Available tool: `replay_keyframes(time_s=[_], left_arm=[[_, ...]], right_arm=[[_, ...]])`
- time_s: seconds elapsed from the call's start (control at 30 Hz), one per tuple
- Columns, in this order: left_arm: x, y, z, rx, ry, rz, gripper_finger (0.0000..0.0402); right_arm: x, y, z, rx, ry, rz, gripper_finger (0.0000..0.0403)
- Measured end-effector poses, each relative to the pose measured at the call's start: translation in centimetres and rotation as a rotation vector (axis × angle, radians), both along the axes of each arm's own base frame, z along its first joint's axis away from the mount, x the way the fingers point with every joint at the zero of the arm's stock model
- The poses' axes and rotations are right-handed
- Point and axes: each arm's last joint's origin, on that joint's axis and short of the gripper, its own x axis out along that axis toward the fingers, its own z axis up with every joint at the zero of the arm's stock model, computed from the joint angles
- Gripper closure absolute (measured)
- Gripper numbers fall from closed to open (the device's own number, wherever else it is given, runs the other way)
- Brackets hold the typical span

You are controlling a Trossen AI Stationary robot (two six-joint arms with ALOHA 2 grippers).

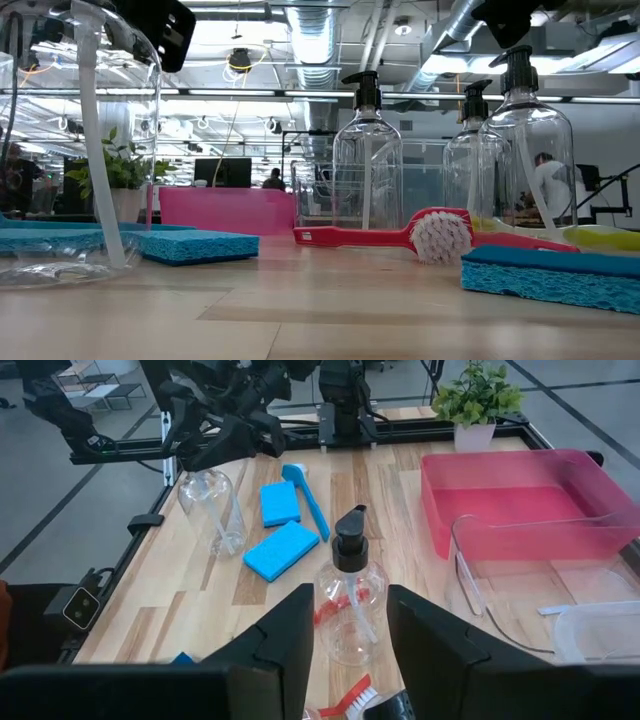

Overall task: Pick & Place Kitchen Sink Supplies
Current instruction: Put the transparent soap dispenser into the red bin

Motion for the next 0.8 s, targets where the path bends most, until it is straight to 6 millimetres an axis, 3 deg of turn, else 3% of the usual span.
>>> replay_keyframes(time_s=[0.27, 0.6, 0.8], left_arm=[[0.01, 0.01, 0.00, 0.000, 0.000, 0.000, 0.0159], [0.00, 0.00, 0.00, 0.000, 0.000, -0.001, 0.0241], [-0.03, -0.05, 0.00, -0.003, 0.002, -0.023, 0.0266]], right_arm=[[0.00, 0.00, 0.00, 0.000, 0.000, 0.000, 0.0280], [0.00, 0.00, 0.00, 0.000, 0.000, 0.000, 0.0280], [0.00, 0.00, 0.00, 0.000, 0.000, 0.000, 0.0280]])
